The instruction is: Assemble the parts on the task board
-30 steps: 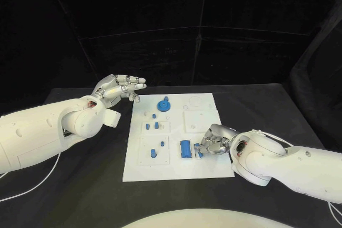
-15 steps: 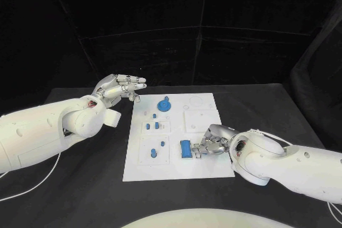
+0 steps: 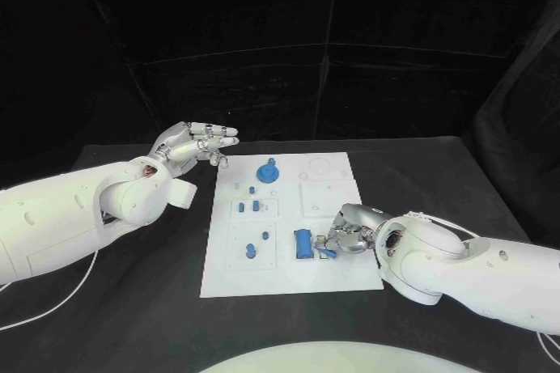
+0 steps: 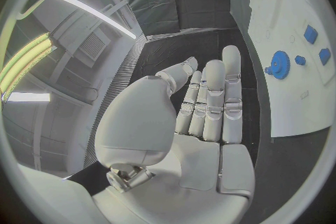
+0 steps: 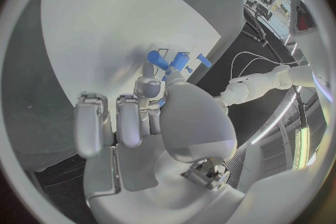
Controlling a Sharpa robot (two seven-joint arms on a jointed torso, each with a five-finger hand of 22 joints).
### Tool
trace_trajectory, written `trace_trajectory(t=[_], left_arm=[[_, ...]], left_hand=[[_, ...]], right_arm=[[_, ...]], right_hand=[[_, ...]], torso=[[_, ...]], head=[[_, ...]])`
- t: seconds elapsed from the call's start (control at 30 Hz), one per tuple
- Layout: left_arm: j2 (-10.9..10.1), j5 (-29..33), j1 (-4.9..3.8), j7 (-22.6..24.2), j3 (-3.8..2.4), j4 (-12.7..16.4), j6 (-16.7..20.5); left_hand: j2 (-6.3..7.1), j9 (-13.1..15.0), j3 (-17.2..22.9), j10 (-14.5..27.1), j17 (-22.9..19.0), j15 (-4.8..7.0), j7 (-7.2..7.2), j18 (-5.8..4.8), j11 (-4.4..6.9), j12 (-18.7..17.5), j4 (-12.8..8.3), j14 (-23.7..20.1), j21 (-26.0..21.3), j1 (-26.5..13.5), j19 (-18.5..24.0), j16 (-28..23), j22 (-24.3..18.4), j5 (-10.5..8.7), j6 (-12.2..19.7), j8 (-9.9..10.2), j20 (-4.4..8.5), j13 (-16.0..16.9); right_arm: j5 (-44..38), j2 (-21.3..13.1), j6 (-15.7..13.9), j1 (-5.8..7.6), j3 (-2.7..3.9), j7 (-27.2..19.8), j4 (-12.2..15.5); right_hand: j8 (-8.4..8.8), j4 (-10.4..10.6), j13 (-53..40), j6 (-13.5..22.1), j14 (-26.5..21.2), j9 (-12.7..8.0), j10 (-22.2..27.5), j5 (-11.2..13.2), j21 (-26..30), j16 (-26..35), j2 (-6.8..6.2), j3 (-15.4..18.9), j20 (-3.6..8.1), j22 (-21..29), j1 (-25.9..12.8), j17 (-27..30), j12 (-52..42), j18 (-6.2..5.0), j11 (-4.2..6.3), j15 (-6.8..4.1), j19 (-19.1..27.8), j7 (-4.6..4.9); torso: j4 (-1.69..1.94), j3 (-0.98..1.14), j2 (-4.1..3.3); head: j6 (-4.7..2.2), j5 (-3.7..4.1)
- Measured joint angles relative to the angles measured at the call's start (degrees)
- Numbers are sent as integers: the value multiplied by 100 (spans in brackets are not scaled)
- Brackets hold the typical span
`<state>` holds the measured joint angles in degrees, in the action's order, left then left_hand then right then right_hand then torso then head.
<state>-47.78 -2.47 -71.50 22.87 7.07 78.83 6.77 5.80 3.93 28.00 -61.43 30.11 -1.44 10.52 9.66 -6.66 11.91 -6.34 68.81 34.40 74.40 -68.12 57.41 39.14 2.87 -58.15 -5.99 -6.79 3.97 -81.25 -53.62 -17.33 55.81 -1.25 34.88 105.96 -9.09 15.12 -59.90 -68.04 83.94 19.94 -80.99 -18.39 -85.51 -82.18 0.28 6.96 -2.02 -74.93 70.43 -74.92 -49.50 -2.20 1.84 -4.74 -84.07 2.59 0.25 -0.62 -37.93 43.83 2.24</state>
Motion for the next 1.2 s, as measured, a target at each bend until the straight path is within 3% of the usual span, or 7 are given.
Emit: trace_trajectory(t=[0.2,0.57,0.8,1.0,1.2], left_arm=[[0,0,0,-2,0,-2,0],[0,0,0,-8,0,-5,0],[-1,0,0,-15,0,-9,0],[-1,0,0,-19,1,-11,-1],[2,0,0,-23,1,-13,-1]], left_hand=[[0,0,0,0,0,0,0,0,0,0,0,0,0,0,0,0,0,0,0,0,0,0],[0,0,0,0,-6,0,0,0,0,28,0,0,0,0,0,0,-4,0,0,0,0,-5],[0,0,0,0,-6,0,0,0,0,28,0,0,0,0,0,0,-4,0,0,0,0,-5],[0,0,14,0,-6,0,0,0,0,28,-14,0,0,0,0,0,-4,0,0,0,0,-5],[0,0,15,0,-6,0,0,0,0,28,-15,0,0,0,0,0,-3,0,0,0,0,-4]], right_arm=[[-102,-27,81,0,2,-5,1],[-247,-38,175,4,5,-12,13],[-285,-43,163,2,2,-13,27],[-298,-45,149,1,1,-14,37],[-305,-45,202,1,1,-22,46]], right_hand=[[0,-117,-18,-20,0,6,0,18,-3,0,-13,-6,13,0,212,0,0,0,1,0,14,-20],[0,-140,-18,-20,0,8,1,95,-3,0,-27,18,21,1,225,1,1,-1,0,1,22,-20],[0,86,-41,-39,0,18,-20,-41,-3,0,88,193,21,1,-1,1,27,0,-20,1,21,-1],[0,124,-50,-39,0,29,-20,-38,-3,0,56,283,20,1,-71,1,27,0,-20,1,21,-1],[0,93,-50,-39,0,40,-20,256,-3,0,-38,427,20,1,-52,1,94,0,-20,1,22,-1]], torso=[[0,-2,2],[1,-2,-2],[3,-2,-4],[3,-2,-3],[4,-1,-3]], head=[[-5,6],[-13,10],[-14,10],[-18,10],[-22,10]])
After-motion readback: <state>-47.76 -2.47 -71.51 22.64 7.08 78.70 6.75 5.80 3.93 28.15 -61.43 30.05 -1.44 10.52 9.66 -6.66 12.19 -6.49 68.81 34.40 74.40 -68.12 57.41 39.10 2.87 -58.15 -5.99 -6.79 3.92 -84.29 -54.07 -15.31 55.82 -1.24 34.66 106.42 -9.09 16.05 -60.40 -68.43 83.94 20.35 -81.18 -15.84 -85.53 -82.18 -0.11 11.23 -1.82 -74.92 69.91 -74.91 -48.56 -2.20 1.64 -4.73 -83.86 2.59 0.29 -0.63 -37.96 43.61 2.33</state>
